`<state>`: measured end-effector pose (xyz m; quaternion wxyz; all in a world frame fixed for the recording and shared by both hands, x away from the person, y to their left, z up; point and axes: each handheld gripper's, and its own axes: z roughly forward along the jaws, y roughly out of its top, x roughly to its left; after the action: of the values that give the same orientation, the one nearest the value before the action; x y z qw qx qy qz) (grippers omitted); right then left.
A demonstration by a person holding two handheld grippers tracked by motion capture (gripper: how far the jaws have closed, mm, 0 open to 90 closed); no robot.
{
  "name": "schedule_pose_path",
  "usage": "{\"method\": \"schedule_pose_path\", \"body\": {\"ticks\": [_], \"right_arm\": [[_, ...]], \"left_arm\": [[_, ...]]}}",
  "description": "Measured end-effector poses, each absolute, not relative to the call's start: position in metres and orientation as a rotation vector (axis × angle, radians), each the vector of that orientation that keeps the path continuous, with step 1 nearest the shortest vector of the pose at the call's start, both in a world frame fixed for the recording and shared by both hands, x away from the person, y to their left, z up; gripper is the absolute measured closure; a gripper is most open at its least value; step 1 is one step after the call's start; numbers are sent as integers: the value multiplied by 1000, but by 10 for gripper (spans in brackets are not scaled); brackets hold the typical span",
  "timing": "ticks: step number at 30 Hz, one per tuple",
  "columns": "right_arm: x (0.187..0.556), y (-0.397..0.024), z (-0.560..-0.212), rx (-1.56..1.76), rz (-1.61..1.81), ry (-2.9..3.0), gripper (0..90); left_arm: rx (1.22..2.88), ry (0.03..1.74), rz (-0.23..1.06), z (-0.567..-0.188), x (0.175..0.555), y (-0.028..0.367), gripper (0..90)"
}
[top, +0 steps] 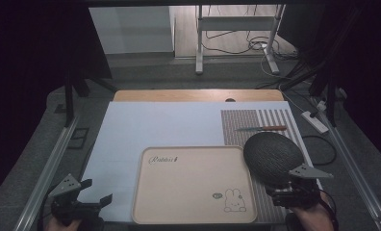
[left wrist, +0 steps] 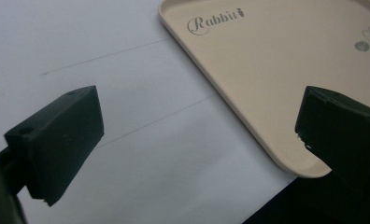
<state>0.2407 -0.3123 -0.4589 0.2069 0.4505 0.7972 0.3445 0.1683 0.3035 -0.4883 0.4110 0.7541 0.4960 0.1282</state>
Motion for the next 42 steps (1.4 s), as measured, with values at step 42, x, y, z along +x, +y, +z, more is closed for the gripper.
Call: {"method": "schedule_pose_path", "body": {"ticks": [42], "right_arm": [[247, -309, -454, 1226, 937, 2259, 0]], "left_arm": [[1893, 1258, 320, -488, 170, 304, 17]]}}
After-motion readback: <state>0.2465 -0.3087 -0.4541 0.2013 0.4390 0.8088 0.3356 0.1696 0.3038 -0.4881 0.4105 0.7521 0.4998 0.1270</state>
